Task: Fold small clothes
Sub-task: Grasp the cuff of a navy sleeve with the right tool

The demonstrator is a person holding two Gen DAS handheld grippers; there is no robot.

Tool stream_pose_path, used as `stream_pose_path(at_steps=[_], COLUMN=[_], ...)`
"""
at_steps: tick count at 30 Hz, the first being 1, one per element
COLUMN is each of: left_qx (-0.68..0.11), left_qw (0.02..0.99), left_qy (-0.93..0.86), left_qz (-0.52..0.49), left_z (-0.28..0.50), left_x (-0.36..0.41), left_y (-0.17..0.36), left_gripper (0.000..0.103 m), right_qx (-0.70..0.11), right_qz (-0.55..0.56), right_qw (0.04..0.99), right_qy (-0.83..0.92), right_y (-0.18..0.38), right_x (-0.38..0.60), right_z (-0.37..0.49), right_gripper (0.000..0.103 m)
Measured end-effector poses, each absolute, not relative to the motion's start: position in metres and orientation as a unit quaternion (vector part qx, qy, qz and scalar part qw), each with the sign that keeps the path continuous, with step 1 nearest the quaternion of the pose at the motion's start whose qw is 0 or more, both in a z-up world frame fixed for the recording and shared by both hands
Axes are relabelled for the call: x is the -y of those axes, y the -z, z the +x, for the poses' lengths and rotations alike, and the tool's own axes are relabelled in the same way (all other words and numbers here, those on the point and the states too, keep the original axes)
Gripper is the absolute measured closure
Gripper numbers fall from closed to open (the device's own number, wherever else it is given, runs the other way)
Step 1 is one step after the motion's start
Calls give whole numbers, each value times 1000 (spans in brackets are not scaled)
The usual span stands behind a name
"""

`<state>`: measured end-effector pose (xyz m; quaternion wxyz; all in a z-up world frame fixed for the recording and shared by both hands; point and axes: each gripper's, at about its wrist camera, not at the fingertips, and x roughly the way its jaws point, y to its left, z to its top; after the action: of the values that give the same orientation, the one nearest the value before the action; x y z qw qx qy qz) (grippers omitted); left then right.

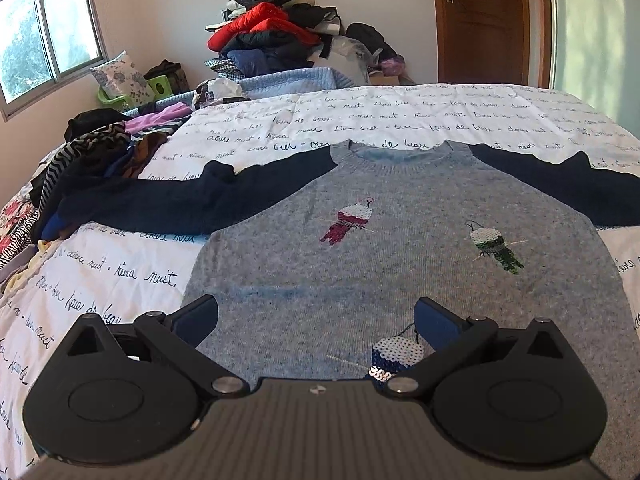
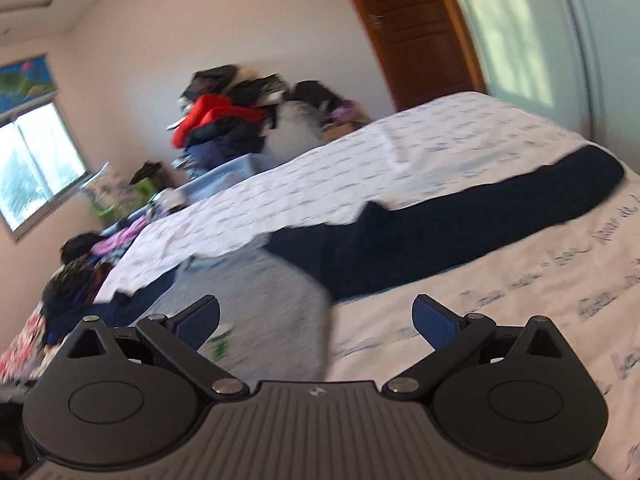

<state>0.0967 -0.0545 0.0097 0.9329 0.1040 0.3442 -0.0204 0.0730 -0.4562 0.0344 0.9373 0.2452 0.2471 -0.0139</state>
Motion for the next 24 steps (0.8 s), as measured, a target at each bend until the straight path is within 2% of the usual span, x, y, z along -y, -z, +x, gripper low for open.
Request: stream_pose_path(at_steps=[12, 20, 21, 22, 23, 24], left_qx=[-370, -379, -381, -383, -385, -386], left_qw=[920, 914, 913, 912, 911, 910], left_qy=[10, 3, 2, 1, 1, 0], left_qz=[130, 144, 145, 146, 147, 148], left_z=[122, 128, 129, 130, 131, 133], left_x=[71, 81, 82, 82, 83, 84], left_y=[5, 10, 10, 11, 12, 13], left_gripper=[0, 0, 0, 0, 0, 0], right_qx=[-183, -143, -136, -129, -127, -129], right_qz=[466, 466, 470, 472, 472, 474], right_qw=[849, 857, 856, 855, 853, 851], right_qy=[169, 170, 168, 173, 181, 184], right_y=[58, 70, 73, 76, 78, 80], right_x=[662, 706, 710, 714, 716, 719], right_z=[94, 124, 128, 131, 133, 136], right_gripper=[0, 0, 4, 15, 21, 34])
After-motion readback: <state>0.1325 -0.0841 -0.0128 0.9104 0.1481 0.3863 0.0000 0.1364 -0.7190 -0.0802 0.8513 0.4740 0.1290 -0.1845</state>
